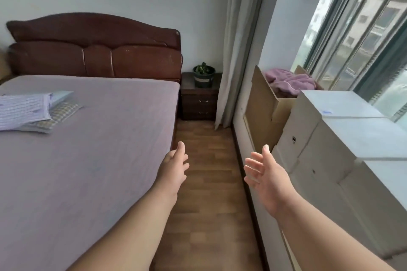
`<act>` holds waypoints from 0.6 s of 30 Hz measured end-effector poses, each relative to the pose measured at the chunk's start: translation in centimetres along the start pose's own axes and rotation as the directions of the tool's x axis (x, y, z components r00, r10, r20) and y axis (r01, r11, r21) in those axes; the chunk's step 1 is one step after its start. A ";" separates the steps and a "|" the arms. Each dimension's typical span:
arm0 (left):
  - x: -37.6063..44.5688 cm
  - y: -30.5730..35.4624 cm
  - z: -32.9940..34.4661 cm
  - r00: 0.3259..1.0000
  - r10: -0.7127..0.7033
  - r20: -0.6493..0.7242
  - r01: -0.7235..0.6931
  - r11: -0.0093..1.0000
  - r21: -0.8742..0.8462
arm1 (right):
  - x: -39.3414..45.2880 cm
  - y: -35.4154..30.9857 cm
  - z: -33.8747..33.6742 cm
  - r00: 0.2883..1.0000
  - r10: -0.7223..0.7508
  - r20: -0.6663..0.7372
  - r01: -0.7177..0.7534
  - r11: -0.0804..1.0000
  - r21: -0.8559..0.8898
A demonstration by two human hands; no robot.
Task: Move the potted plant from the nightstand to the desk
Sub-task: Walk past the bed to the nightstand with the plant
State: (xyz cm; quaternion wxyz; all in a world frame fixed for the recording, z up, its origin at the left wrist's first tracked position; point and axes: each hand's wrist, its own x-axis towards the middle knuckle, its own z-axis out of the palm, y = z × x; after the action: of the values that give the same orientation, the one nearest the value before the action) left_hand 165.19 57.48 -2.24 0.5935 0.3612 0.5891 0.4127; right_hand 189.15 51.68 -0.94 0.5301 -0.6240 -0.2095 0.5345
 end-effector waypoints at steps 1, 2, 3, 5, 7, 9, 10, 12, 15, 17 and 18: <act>1.4 0.6 -0.3 1.000 -0.008 0.014 0.007 1.000 0.013 | 1.0 -0.4 0.7 1.000 0.000 -0.004 0.000 1.000 0.006; 3.3 1.3 -0.7 0.999 -0.013 0.030 0.012 1.000 0.023 | 2.6 -0.8 1.8 1.000 -0.005 -0.013 0.005 1.000 0.009; 4.8 2.0 -0.9 0.999 -0.021 0.032 0.020 0.999 0.032 | 3.9 -1.2 2.6 0.999 0.001 -0.034 0.000 1.000 0.008; 7.5 3.5 -1.4 0.999 -0.044 0.026 0.043 0.999 0.032 | 5.9 -2.1 4.3 0.998 0.028 -0.062 -0.027 0.999 0.021; 10.0 4.6 -1.4 0.998 -0.051 0.032 0.049 0.998 0.043 | 8.2 -3.0 5.8 0.998 0.036 -0.058 -0.034 0.999 0.023; 12.4 5.7 -1.1 0.997 -0.066 0.026 0.064 0.996 0.059 | 10.4 -4.1 6.8 0.998 0.034 -0.058 -0.033 0.999 0.016; 13.6 6.1 -0.7 0.997 -0.077 0.031 0.075 0.995 0.062 | 11.7 -4.7 7.2 0.998 0.035 -0.057 -0.034 0.999 0.014; 16.3 6.6 0.1 0.995 -0.092 0.029 0.090 0.994 0.067 | 14.5 -5.7 7.8 0.997 0.050 -0.065 -0.049 0.999 0.018; 20.9 6.8 2.1 0.993 -0.113 0.020 0.112 0.992 0.062 | 19.8 -6.7 8.3 0.996 0.079 -0.043 -0.079 0.997 0.008; 23.3 7.4 3.3 0.992 -0.124 0.008 0.124 0.991 0.059 | 23.1 -7.3 8.5 0.996 0.079 -0.033 -0.079 0.997 -0.008; 24.9 7.6 4.2 0.991 -0.131 0.007 0.131 0.989 0.063 | 25.3 -7.7 8.5 0.996 0.083 -0.020 -0.083 0.996 -0.026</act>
State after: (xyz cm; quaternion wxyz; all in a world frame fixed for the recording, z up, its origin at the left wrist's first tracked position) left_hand 168.01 83.49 -5.10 0.6110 0.3426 0.6207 0.3521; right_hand 192.54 79.02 -4.24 0.5011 -0.6443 -0.1855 0.5472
